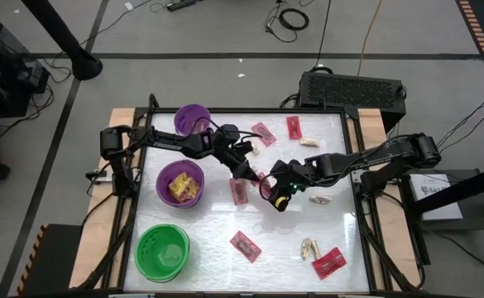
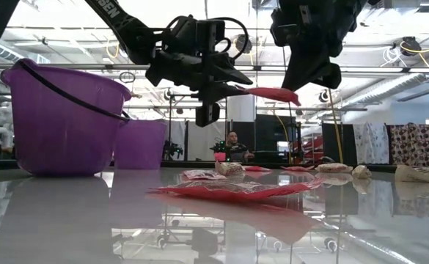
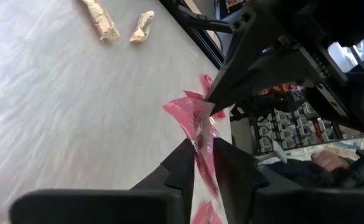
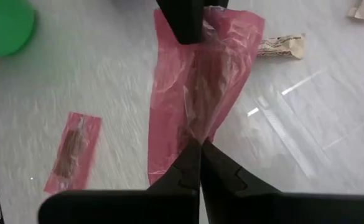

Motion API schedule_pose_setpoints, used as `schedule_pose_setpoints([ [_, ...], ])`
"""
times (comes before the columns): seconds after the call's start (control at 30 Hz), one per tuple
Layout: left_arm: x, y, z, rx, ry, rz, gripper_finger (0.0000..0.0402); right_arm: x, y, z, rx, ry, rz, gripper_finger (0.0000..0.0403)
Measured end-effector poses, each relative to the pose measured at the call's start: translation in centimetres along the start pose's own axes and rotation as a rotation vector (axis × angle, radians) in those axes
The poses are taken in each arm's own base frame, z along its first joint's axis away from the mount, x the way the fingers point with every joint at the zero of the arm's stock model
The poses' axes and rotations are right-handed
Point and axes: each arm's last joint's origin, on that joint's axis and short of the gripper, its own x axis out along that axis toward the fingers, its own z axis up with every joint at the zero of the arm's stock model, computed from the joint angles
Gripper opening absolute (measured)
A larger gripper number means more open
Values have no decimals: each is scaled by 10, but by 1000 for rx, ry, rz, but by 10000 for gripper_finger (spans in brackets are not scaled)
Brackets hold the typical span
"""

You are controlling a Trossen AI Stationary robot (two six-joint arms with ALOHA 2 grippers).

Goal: Sort candy by brand, put in halloween buckets
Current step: Put the red candy into the top purple bucket

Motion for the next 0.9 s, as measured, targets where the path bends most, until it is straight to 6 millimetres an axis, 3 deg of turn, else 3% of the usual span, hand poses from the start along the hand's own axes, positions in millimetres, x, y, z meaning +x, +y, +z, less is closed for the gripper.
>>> schedule_pose_setpoints([
  [0.17, 0, 0, 0, 20, 8, -11, 8, 0, 1, 1, -11, -10, 10, 0],
  [0.33, 0, 0, 0, 42, 8, -11, 4, 0, 3, 3, -73, -32, 33, 9],
  [0.5, -6, -4, 4, 73, -14, -17, 2, -1, 1, 1, -77, -14, 12, 62],
  [0.67, -27, -10, 16, 105, -84, 4, 2, -7, -6, 0, -47, 33, -38, 132],
  [0.9, -84, -28, 31, 225, -231, 202, 1, -24, -7, 16, -42, 45, -66, 186],
])
